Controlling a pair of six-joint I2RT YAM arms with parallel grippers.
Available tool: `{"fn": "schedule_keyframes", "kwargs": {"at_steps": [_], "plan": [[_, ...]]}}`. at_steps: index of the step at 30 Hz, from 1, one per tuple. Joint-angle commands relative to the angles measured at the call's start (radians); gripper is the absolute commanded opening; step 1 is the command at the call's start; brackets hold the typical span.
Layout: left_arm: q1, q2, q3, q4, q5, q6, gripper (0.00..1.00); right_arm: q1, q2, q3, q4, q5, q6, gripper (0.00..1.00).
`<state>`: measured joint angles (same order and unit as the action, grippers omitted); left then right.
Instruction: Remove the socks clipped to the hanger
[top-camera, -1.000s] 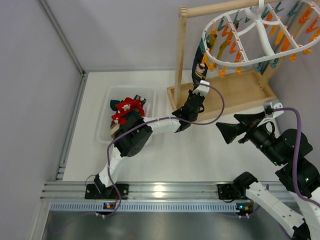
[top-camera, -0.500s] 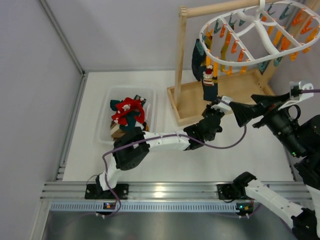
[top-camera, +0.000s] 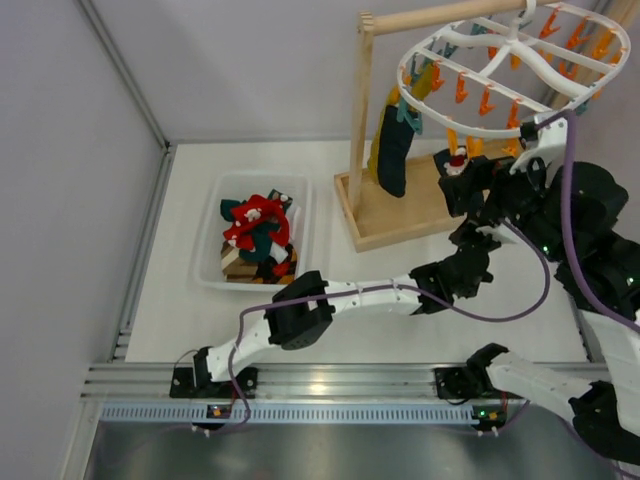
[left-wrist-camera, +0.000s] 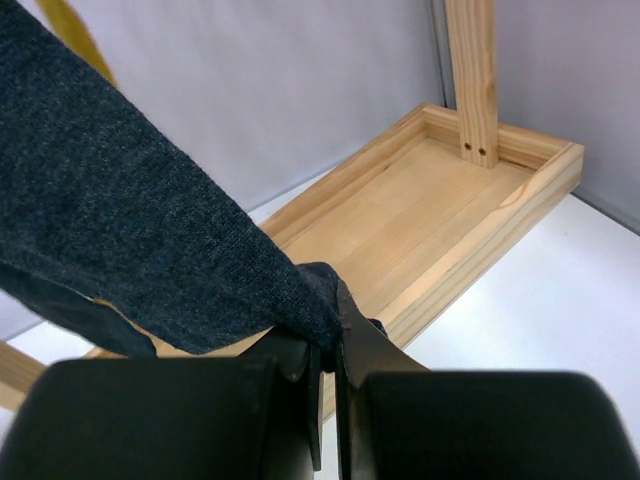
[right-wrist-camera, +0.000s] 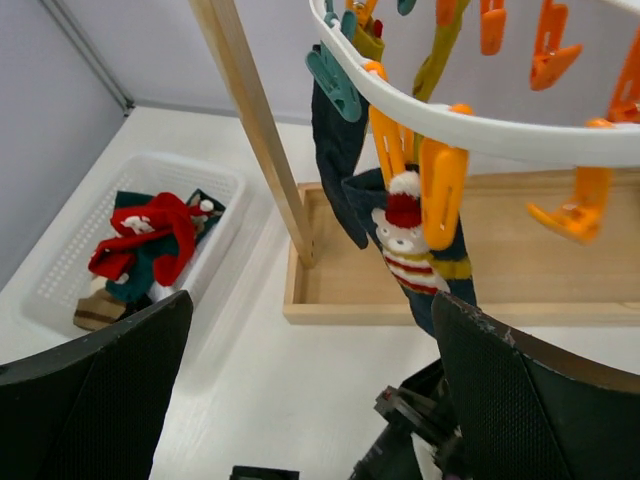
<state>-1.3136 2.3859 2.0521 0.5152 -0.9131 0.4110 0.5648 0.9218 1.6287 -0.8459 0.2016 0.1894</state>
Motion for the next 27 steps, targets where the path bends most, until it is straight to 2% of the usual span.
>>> {"fn": "schedule_keyframes", "kwargs": {"at_steps": [1, 11, 18, 21, 27], "plan": [[-0.021, 0.058, 0.115, -0.009, 0.003, 0.094, 0.0, 0.014, 0.081, 0.079, -0.047, 0.035, -0.033, 0.98], [-0.032, 0.154, 0.195, -0.007, 0.048, 0.156, 0.0, 0.015, 0.232, 0.158, -0.061, 0.206, -0.08, 0.89], [-0.032, 0.217, 0.26, -0.007, 0.062, 0.25, 0.0, 0.02, 0.255, 0.115, -0.032, 0.418, -0.076, 0.8], [-0.032, 0.223, 0.264, -0.007, 0.08, 0.261, 0.0, 0.047, 0.284, 0.122, -0.035, 0.556, -0.088, 0.79], [-0.029, 0.225, 0.269, -0.006, 0.095, 0.265, 0.0, 0.099, 0.33, 0.109, -0.012, 0.698, -0.105, 0.77]]}}
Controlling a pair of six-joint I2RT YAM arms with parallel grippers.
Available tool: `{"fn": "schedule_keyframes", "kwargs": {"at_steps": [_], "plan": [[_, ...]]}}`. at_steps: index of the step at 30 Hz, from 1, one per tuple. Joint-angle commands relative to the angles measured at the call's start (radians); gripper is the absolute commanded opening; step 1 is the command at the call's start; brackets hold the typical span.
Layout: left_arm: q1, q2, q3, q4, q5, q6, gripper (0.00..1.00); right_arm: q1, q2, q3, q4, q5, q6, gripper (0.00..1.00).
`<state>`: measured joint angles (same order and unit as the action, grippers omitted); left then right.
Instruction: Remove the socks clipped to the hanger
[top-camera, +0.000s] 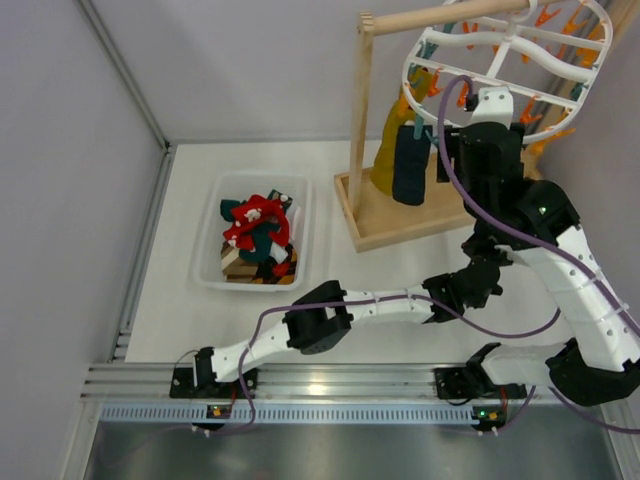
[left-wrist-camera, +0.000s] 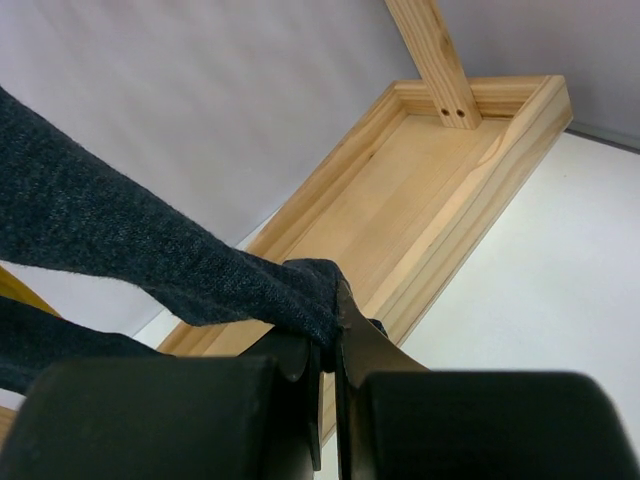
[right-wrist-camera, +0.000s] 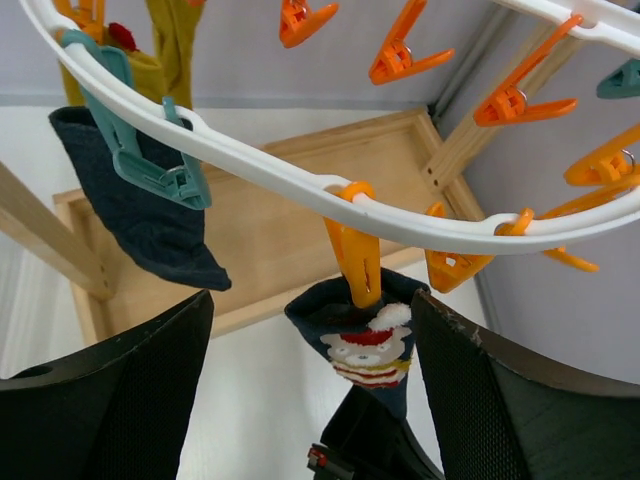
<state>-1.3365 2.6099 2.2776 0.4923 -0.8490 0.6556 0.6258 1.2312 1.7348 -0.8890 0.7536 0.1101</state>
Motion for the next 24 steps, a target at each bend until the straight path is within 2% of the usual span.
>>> {"fn": "schedule_keyframes", "kwargs": {"at_steps": [1, 8, 13, 18, 24], "plan": [[-0.006, -0.001, 0.045, 0.017, 0.033, 0.019, 0.0, 0.048, 0.034, 0.0, 0.041, 0.168, -0.029, 0.76], [0.0, -0.01, 0.042, 0.017, 0.03, 0.016, 0.0, 0.064, 0.033, -0.08, 0.177, 0.299, -0.101, 0.73], [0.002, -0.034, 0.022, 0.017, 0.042, -0.004, 0.0, 0.064, 0.044, -0.138, 0.315, 0.389, -0.225, 0.7], [0.0, -0.083, -0.041, 0.019, 0.07, -0.06, 0.0, 0.063, 0.05, -0.192, 0.448, 0.426, -0.309, 0.67], [0.0, -0.135, -0.093, 0.019, 0.087, -0.103, 0.0, 0.032, 0.062, -0.225, 0.532, 0.429, -0.374, 0.65]]}}
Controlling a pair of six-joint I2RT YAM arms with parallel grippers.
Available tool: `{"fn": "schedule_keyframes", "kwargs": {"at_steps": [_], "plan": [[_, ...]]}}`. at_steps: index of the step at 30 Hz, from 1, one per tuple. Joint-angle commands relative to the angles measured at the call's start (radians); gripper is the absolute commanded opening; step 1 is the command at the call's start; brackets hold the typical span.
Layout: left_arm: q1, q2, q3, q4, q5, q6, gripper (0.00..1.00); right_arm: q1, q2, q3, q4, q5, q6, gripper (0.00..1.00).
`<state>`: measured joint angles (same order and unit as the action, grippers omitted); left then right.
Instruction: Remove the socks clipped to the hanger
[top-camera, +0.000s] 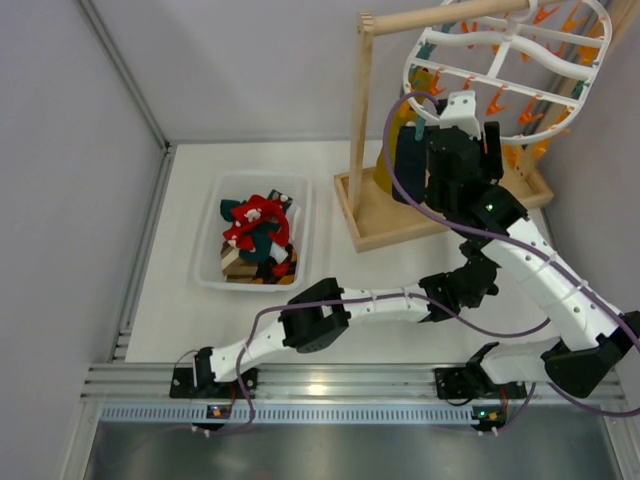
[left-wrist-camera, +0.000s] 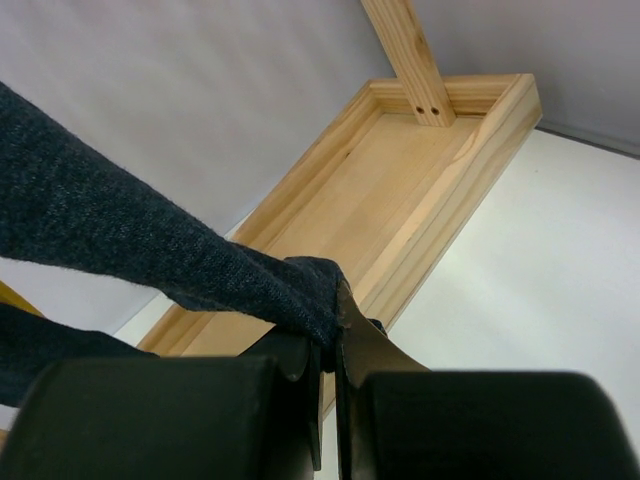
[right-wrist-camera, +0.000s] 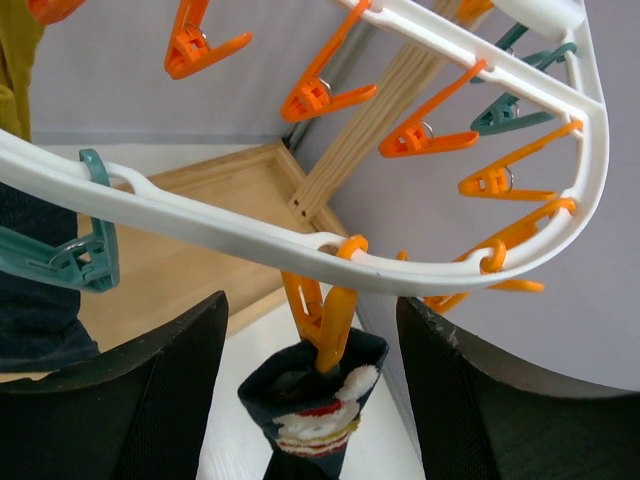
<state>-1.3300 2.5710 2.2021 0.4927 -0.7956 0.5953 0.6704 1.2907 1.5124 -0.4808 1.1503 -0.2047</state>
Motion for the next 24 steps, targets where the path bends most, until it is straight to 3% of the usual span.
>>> {"fn": "schedule_keyframes", "kwargs": {"at_steps": [1, 11, 24], "plan": [[-0.008, -0.101, -0.024, 0.018, 0.035, -0.049, 0.0, -0.02, 0.004, -0.003, 0.13, 0.025, -0.062, 0.65], [-0.006, -0.135, -0.045, 0.018, 0.038, -0.078, 0.0, -0.091, 0.027, -0.003, 0.123, -0.003, -0.093, 0.62], [-0.006, -0.155, -0.07, 0.018, 0.049, -0.094, 0.0, -0.092, 0.056, 0.008, 0.176, 0.017, -0.145, 0.41]]}}
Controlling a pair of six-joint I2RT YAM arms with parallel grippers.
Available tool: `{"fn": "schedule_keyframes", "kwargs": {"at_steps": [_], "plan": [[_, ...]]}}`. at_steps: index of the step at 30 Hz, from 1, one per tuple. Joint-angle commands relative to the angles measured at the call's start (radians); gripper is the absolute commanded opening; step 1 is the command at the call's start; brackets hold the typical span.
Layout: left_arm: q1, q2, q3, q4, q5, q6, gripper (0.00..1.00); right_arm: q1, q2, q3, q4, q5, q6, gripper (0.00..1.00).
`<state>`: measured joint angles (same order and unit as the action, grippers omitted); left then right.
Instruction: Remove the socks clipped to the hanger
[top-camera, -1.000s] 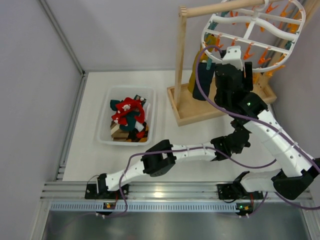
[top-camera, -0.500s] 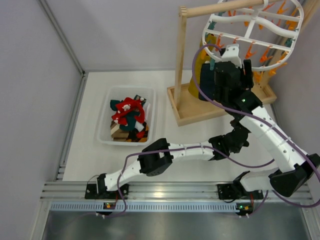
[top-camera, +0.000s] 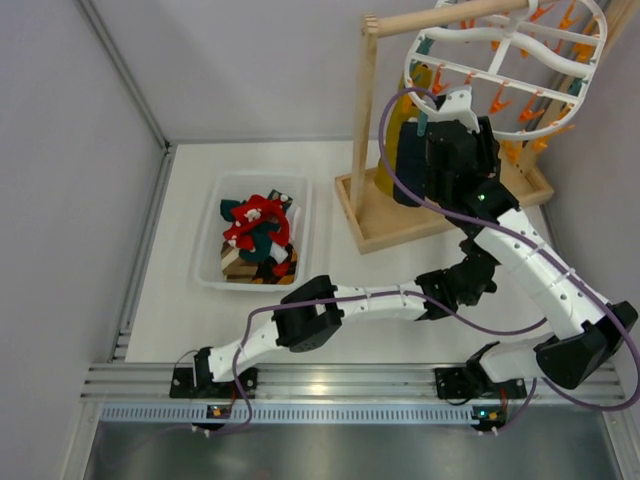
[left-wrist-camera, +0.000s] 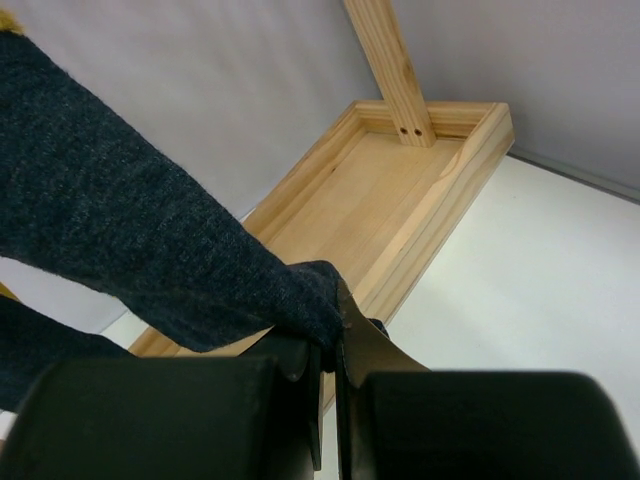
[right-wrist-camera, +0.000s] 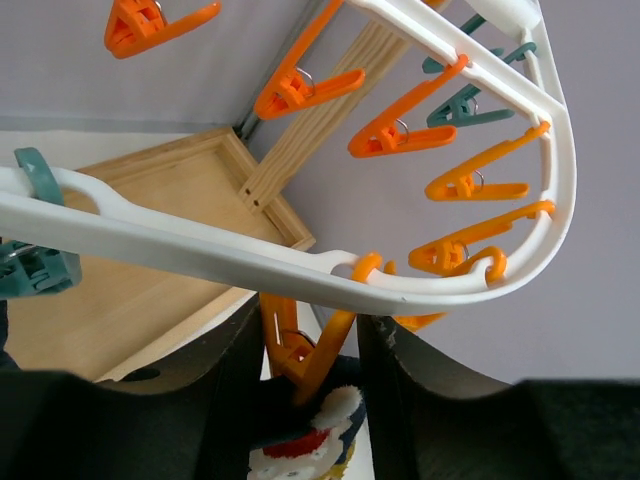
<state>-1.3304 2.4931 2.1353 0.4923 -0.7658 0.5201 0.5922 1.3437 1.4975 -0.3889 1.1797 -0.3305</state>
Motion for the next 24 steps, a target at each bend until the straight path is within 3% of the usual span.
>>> {"fn": "schedule_keyframes", "kwargs": {"at_steps": [1, 4, 9, 14, 24], "plan": [[-0.006, -0.077, -0.003, 0.019, 0.019, -0.02, 0.0, -0.012, 0.002, 0.024, 0.084, -0.014, -0.015, 0.39], [-0.004, -0.071, -0.003, 0.017, 0.019, -0.025, 0.0, -0.011, -0.005, 0.024, 0.081, -0.017, -0.013, 0.25], [-0.001, -0.063, -0.005, 0.017, 0.019, -0.038, 0.0, -0.011, -0.015, 0.023, 0.071, -0.031, 0.004, 0.19], [0.01, -0.069, -0.041, 0.015, 0.025, -0.058, 0.0, -0.009, -0.021, 0.017, 0.059, -0.048, 0.031, 0.0], [0.022, -0.189, -0.297, 0.017, 0.043, -0.164, 0.0, -0.011, -0.046, 0.05, -0.014, -0.141, 0.108, 0.0]]}}
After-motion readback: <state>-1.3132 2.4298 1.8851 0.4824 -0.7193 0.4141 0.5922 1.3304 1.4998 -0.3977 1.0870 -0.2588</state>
